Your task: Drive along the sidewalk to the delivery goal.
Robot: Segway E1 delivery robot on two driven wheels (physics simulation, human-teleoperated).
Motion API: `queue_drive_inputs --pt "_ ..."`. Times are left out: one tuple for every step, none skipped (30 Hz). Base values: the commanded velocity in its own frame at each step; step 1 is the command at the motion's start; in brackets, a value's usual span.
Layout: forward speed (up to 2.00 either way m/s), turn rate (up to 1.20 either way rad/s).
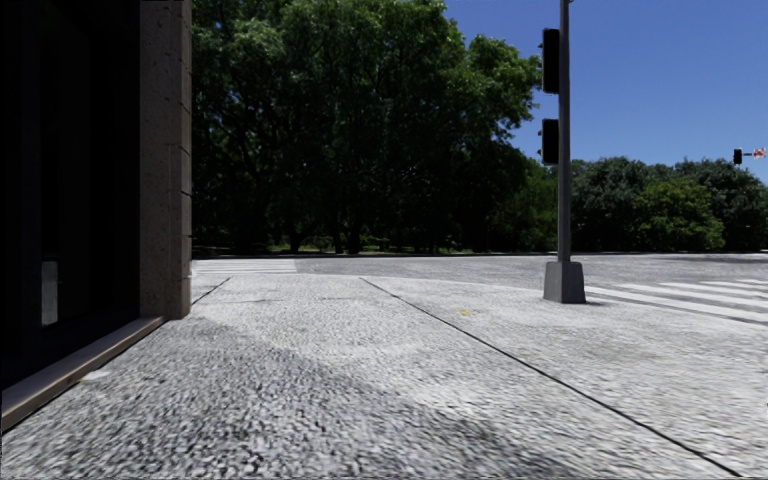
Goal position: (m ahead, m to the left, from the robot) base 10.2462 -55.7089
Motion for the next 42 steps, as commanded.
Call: queue_drive_inputs --pt "2.0 -0.64" --pt "2.0 -0.64" --pt "2.0 -0.64" --pt "2.0 -0.64" --pt "2.0 -0.64" --pt "2.0 -0.63" --pt "2.0 -0.63" --pt "2.0 -0.63" --pt "2.0 -0.63" --pt "2.0 -0.63" --pt "2.0 -0.63" --pt "2.0 -0.63" --pt "2.0 -0.63" --pt "2.0 -0.63" --pt "2.0 -0.63" --pt "2.0 -0.75" --pt "2.0 -0.75" --pt "2.0 -0.86" --pt "2.0 -0.88" --pt "2.0 -0.84" --pt "2.0 -0.84" --pt "2.0 -0.82" --pt "2.0 -0.82" --pt "2.0 -0.82" --pt "2.0 -0.82" --pt "2.0 -0.82" --pt "2.0 -0.82" --pt "2.0 -0.82" --pt "2.0 -0.81" --pt "2.0 -0.8" --pt "2.0 -0.79" --pt "2.0 -0.79" --pt "2.0 -0.77" --pt "2.0 -0.69" --pt "2.0 -0.61" --pt "2.0 -0.61" --pt "2.0 -0.58" --pt "2.0 -0.58" --pt "2.0 -0.57" --pt "2.0 -0.57" --pt "2.0 -0.57" --pt "2.0 -0.55"
